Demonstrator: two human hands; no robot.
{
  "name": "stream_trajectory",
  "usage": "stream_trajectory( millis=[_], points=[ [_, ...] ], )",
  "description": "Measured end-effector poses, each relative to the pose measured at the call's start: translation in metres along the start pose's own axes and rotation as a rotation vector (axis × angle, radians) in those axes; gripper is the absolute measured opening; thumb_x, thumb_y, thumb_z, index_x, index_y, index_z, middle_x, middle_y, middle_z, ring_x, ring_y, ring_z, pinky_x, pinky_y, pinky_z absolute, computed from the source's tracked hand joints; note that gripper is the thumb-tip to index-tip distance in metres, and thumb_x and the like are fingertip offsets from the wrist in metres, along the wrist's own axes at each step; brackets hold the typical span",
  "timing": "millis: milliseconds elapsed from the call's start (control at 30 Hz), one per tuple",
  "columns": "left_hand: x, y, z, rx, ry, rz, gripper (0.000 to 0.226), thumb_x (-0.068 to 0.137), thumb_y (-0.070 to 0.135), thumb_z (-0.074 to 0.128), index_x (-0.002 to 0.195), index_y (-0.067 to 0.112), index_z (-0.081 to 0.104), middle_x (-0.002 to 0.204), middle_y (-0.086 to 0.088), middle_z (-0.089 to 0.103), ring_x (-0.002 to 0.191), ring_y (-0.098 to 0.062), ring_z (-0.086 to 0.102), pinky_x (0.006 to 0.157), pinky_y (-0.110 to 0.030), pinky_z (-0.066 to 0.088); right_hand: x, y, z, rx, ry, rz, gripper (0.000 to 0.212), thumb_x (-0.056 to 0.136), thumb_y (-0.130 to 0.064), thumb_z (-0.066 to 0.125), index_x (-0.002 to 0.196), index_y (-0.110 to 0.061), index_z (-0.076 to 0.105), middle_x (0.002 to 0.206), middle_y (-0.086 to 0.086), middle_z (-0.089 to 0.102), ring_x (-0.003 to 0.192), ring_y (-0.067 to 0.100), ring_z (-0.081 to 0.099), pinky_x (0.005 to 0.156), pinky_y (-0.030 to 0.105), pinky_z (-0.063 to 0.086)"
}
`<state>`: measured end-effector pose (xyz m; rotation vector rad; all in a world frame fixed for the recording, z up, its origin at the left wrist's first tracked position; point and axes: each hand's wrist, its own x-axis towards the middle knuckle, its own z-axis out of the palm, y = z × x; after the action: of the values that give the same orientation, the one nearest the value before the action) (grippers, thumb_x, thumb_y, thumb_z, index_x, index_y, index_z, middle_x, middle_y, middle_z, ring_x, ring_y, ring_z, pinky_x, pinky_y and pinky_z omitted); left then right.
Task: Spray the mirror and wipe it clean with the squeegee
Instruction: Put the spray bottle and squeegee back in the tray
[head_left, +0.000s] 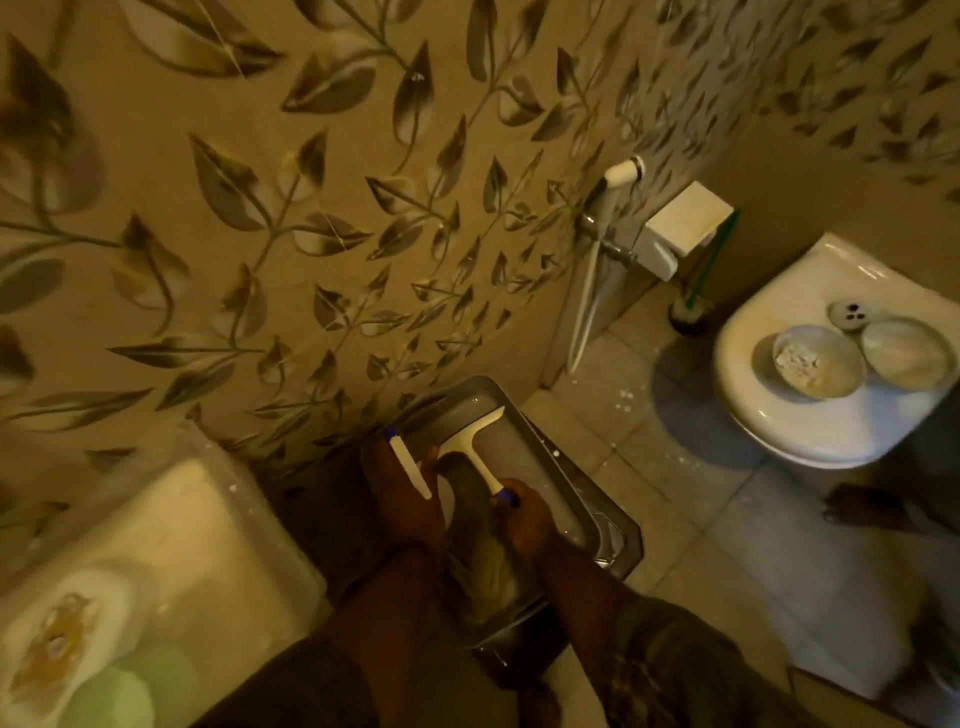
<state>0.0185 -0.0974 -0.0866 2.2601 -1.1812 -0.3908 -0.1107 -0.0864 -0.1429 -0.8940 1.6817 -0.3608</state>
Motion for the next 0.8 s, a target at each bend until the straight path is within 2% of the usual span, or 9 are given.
stream_trajectory(
  millis=[67,167,233,300,433,500,567,667,800],
  points=[
    [-0.001,-0.005,0.005,-0.032,0.015,0.005,0.068,0.079,0.029,0.072,0.132,-0.004,0.045,0.129,-0.029,0.054,0.119,-0.043,0.055,0.102,-0.049,0.043,0.007,0.007,0.009,-0.002,0.006,0.002,0.032,0.092,-0.021,0.060,0.123,-0.012,0.066,0.119,0.012,0.069,0.112,0.031,0.062,0.102,0.044,0.048],
    [0.011,-0.017,0.018,0.022,0.044,0.050,0.073,0.084,0.057,0.050,0.129,0.000,0.048,0.127,-0.023,0.056,0.120,-0.037,0.055,0.100,-0.048,0.044,0.017,0.014,0.023,0.001,0.090,0.007,0.035,0.091,-0.020,0.062,0.125,-0.014,0.065,0.119,0.012,0.069,0.113,0.032,0.062,0.101,0.042,0.047],
    [0.015,-0.019,0.024,0.022,0.063,0.085,0.079,0.085,0.066,0.040,0.127,0.001,0.050,0.125,-0.023,0.058,0.118,-0.037,0.055,0.100,-0.049,0.044,0.019,0.011,0.031,0.027,0.142,0.006,0.036,0.090,-0.017,0.063,0.125,-0.012,0.066,0.120,0.013,0.069,0.114,0.033,0.061,0.099,0.040,0.045],
    [0.016,-0.021,0.030,0.029,0.088,0.099,0.075,0.086,0.062,0.046,0.126,-0.001,0.050,0.123,-0.025,0.058,0.117,-0.039,0.056,0.100,-0.048,0.044,0.022,0.008,0.039,0.043,0.183,0.004,0.036,0.091,-0.018,0.065,0.126,-0.011,0.066,0.122,0.013,0.068,0.116,0.032,0.060,0.100,0.037,0.043],
    [0.015,-0.021,0.032,0.037,0.064,0.062,0.063,0.078,0.036,0.071,0.123,-0.006,0.054,0.117,-0.027,0.062,0.107,-0.042,0.062,0.094,-0.044,0.046,0.025,0.004,0.052,0.052,0.272,0.040,0.036,0.092,-0.021,0.062,0.127,-0.013,0.066,0.124,0.011,0.067,0.117,0.030,0.060,0.104,0.037,0.041],
    [0.016,-0.022,0.032,0.036,0.050,0.062,0.066,0.076,0.035,0.073,0.123,-0.006,0.054,0.117,-0.028,0.062,0.106,-0.043,0.062,0.093,-0.040,0.045,0.026,0.007,0.053,0.046,0.251,0.002,0.036,0.091,-0.022,0.062,0.125,-0.011,0.066,0.121,0.013,0.068,0.114,0.032,0.061,0.104,0.042,0.044],
    [0.015,-0.020,0.027,0.019,0.046,0.051,0.070,0.073,0.030,0.078,0.126,-0.008,0.051,0.120,-0.029,0.060,0.109,-0.043,0.061,0.095,-0.034,0.037,0.029,0.013,0.046,0.050,0.191,-0.045,0.029,0.090,-0.022,0.063,0.117,-0.011,0.067,0.112,0.015,0.069,0.107,0.034,0.063,0.100,0.048,0.048],
    [0.008,-0.018,0.018,-0.075,-0.025,0.023,0.086,0.070,0.025,0.082,0.136,-0.008,0.040,0.135,-0.027,0.051,0.124,-0.037,0.051,0.100,-0.027,0.029,0.026,0.014,0.032,0.088,0.090,-0.102,0.016,0.090,-0.026,0.065,0.105,-0.019,0.062,0.100,0.009,0.068,0.094,0.028,0.065,0.089,0.046,0.054],
    [0.005,-0.033,0.018,-0.128,-0.168,-0.036,0.108,0.069,0.027,0.081,0.149,0.005,0.012,0.155,-0.016,0.024,0.141,-0.026,0.026,0.116,-0.035,0.020,0.018,0.007,0.019,0.104,0.079,-0.192,0.024,0.093,-0.029,0.063,0.115,-0.020,0.058,0.106,0.004,0.065,0.097,0.021,0.063,0.082,0.032,0.051]
  ],
)
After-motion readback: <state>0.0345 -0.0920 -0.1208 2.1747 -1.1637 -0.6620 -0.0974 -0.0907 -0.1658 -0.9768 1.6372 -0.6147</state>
